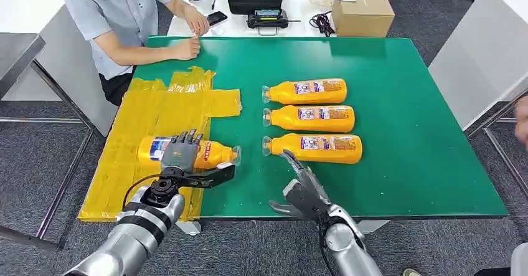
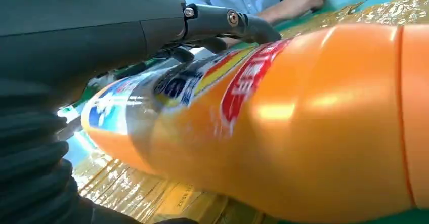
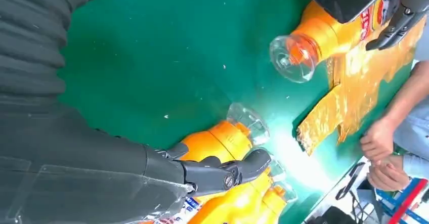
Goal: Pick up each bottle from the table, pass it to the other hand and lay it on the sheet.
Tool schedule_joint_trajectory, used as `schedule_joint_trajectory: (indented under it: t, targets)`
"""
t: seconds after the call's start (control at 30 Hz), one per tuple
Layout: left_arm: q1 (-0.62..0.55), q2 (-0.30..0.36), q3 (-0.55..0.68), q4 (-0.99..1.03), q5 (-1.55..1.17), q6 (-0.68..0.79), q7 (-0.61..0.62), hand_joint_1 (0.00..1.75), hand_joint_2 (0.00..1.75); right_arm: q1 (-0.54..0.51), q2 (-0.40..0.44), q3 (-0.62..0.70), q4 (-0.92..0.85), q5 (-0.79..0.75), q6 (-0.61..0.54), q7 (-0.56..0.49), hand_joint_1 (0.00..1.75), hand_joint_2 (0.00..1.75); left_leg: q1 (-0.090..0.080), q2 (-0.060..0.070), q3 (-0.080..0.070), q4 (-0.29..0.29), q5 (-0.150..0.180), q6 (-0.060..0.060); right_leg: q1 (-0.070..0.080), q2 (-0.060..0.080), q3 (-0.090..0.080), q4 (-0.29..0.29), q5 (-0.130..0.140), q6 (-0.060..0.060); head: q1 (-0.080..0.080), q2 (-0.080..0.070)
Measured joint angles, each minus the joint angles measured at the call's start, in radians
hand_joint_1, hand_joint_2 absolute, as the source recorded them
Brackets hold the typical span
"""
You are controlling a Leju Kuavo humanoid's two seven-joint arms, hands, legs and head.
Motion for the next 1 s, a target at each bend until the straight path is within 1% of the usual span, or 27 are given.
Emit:
schedule_joint_trajectory:
  t: [0.13, 0.23, 0.33, 0.47, 0.87, 1.0]
  targets:
    - [-0.007, -0.004, 0.005, 0.016, 0.000, 0.027, -0.011, 0.00, 1.75, -0.001, 0.000, 0.000, 0.006, 0.005, -0.009, 0.000, 0.00, 1.75, 0.000, 0.000, 0.002, 0.000, 0.001, 0.000, 0.000, 0.000, 0.002, 0.000, 0.000, 0.000, 0.000, 0.000]
    - [0.011, -0.008, 0.004, 0.001, 0.000, 0.077, -0.009, 0.00, 1.75, 0.004, -0.002, 0.000, 0.003, 0.066, -0.069, -0.009, 0.00, 1.75, 0.000, 0.000, 0.002, 0.000, 0.001, 0.000, 0.000, 0.000, 0.002, 0.000, 0.000, 0.000, 0.000, 0.000]
    - [0.058, -0.016, -0.014, -0.098, 0.000, 0.081, 0.008, 0.00, 1.75, 0.025, -0.002, -0.001, -0.037, 0.137, -0.129, -0.011, 0.00, 1.75, 0.000, 0.000, 0.001, 0.000, 0.001, 0.000, 0.000, 0.000, 0.001, 0.000, 0.000, 0.001, 0.000, 0.000]
    - [0.096, -0.021, -0.053, -0.217, 0.000, 0.057, 0.023, 0.00, 1.75, 0.040, -0.002, -0.002, -0.080, 0.153, -0.136, -0.011, 0.00, 1.75, 0.000, 0.000, -0.002, 0.000, 0.000, 0.000, 0.000, 0.000, -0.002, 0.000, 0.000, 0.001, 0.000, 0.000]
    - [0.179, -0.019, -0.155, -0.452, 0.000, 0.072, 0.034, 0.00, 1.75, 0.073, -0.004, -0.010, -0.132, 0.166, -0.137, -0.011, 0.00, 1.75, 0.000, 0.000, -0.003, 0.000, 0.000, -0.001, 0.000, 0.000, -0.003, 0.000, 0.000, 0.001, 0.000, 0.000]
    - [0.212, -0.021, -0.174, -0.510, 0.000, 0.078, -0.011, 0.00, 1.75, 0.090, -0.005, -0.014, -0.151, 0.241, -0.185, 0.003, 0.00, 1.75, 0.000, 0.000, -0.003, 0.000, 0.000, 0.000, 0.000, 0.000, -0.003, 0.000, 0.000, 0.001, 0.000, 0.000]
